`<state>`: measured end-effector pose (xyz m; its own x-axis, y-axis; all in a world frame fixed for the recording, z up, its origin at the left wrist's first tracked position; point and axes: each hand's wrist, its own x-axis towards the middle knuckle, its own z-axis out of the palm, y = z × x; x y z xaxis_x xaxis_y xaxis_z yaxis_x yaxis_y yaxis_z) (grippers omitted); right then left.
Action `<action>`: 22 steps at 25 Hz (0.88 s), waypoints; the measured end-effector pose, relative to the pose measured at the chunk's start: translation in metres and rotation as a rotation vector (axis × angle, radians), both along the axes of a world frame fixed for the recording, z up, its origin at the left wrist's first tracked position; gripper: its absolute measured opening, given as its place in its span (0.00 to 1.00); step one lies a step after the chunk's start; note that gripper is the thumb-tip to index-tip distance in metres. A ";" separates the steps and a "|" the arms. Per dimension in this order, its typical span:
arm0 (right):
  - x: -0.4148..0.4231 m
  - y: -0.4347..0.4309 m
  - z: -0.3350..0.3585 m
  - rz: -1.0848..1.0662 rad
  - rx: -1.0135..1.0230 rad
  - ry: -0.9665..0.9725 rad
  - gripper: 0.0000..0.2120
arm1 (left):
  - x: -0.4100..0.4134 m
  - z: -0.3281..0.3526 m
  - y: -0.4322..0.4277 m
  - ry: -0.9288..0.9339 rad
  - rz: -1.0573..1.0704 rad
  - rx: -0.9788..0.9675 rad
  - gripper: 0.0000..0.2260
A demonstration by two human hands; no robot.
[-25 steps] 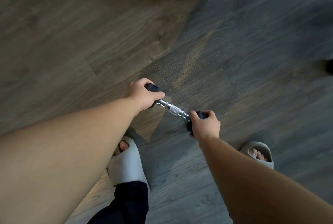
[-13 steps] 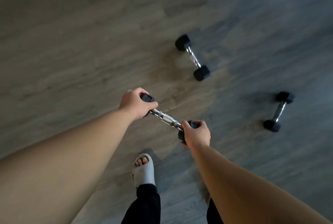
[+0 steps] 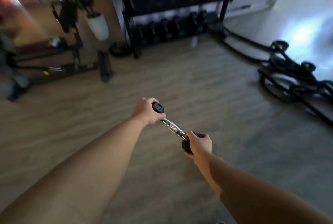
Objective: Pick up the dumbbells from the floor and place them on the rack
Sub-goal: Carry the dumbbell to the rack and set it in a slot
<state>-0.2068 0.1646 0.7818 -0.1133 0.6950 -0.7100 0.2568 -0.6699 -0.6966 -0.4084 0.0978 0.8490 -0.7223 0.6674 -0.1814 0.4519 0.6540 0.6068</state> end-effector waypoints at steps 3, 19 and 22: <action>-0.060 0.033 0.062 -0.050 0.008 0.166 0.13 | -0.050 0.080 0.037 0.118 -0.007 0.070 0.26; -0.433 0.321 0.201 0.012 0.142 0.488 0.16 | -0.387 0.265 0.278 0.460 -0.018 0.276 0.27; -0.506 0.361 0.196 0.009 0.155 0.482 0.16 | -0.467 0.256 0.321 0.445 -0.041 0.282 0.29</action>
<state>-0.7130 0.5260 0.9777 -0.4090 0.7857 -0.4641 -0.1133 -0.5484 -0.8285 -0.8758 0.4192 1.1047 -0.6607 0.6755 0.3274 0.7277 0.4692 0.5003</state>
